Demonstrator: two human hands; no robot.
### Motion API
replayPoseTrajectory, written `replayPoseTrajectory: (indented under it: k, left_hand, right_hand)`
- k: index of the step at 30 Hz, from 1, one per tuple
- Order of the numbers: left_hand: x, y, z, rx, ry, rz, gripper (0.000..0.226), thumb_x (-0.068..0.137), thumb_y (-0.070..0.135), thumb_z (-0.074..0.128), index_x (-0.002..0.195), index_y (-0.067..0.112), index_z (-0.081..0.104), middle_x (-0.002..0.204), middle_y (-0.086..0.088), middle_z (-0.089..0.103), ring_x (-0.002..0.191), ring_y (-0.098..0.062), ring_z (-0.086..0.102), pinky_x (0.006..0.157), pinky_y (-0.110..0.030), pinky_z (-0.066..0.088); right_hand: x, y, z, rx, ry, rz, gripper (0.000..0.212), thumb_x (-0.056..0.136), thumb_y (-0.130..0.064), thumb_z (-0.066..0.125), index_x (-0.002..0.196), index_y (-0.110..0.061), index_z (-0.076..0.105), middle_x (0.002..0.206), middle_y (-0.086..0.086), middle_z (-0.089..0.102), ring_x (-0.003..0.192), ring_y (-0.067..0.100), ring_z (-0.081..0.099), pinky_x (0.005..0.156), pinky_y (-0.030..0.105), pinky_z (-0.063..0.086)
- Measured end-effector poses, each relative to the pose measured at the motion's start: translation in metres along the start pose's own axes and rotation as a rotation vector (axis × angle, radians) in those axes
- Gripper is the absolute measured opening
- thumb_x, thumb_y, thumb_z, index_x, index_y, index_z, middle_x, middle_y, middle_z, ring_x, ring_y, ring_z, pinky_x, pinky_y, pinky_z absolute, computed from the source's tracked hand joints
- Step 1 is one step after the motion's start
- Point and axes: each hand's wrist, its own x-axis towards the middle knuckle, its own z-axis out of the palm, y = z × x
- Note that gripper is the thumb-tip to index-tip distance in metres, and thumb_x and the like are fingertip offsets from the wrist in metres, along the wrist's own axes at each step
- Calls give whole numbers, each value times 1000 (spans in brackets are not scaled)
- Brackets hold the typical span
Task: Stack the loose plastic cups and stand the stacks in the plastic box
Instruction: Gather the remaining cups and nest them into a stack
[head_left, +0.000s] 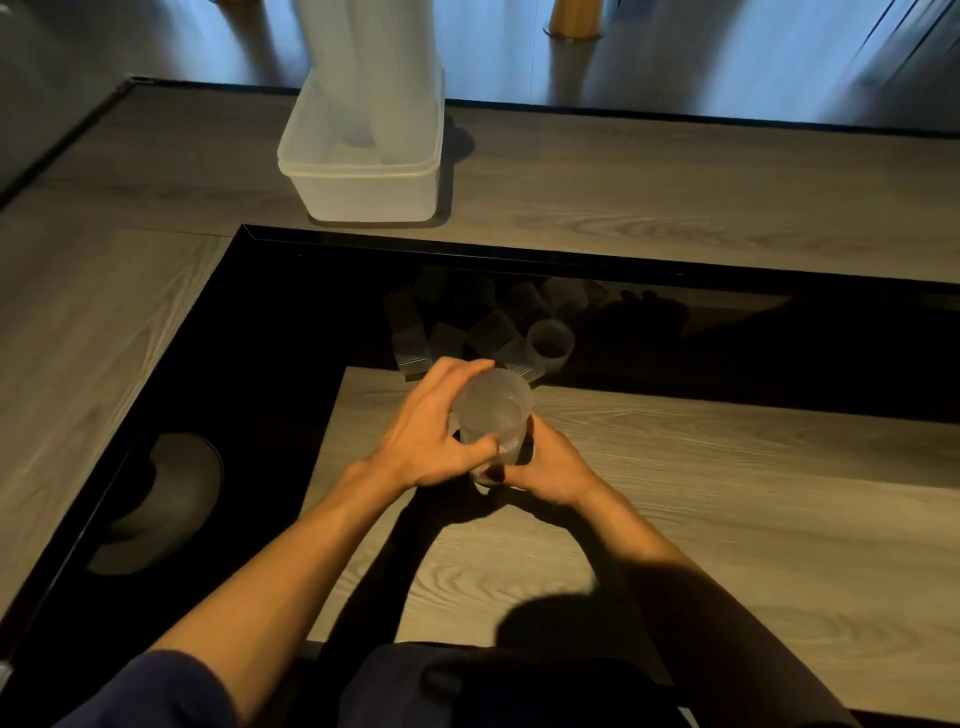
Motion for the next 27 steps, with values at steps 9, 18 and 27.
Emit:
replayPoseTrajectory:
  k: [9, 18, 27]
  left_hand:
    - [-8, -7, 5, 149, -93, -12, 92, 70, 65, 66, 149, 24, 44, 133, 5, 42, 120, -8, 41, 99, -29, 46]
    - [-14, -23, 19, -72, -214, -279, 124, 67, 41, 91, 160, 41, 9, 156, 2, 39, 137, -13, 43, 105, -29, 42]
    - [-6, -25, 21, -84, -127, -356, 103, 65, 36, 94, 149, 31, 35, 131, 16, 51, 119, -5, 52, 97, -20, 45]
  right_hand:
    - [8, 8, 0, -3, -41, 20, 91, 68, -30, 94, 144, -35, 44, 129, -20, 59, 120, -2, 55, 92, 15, 45]
    - [31, 32, -7, -123, 77, 248, 74, 88, -1, 71, 152, -24, 42, 144, 2, 51, 133, 19, 51, 96, 26, 48]
    - [73, -4, -24, -448, 233, 176, 78, 93, -12, 64, 157, -37, 28, 147, 9, 31, 117, 31, 55, 95, 42, 54]
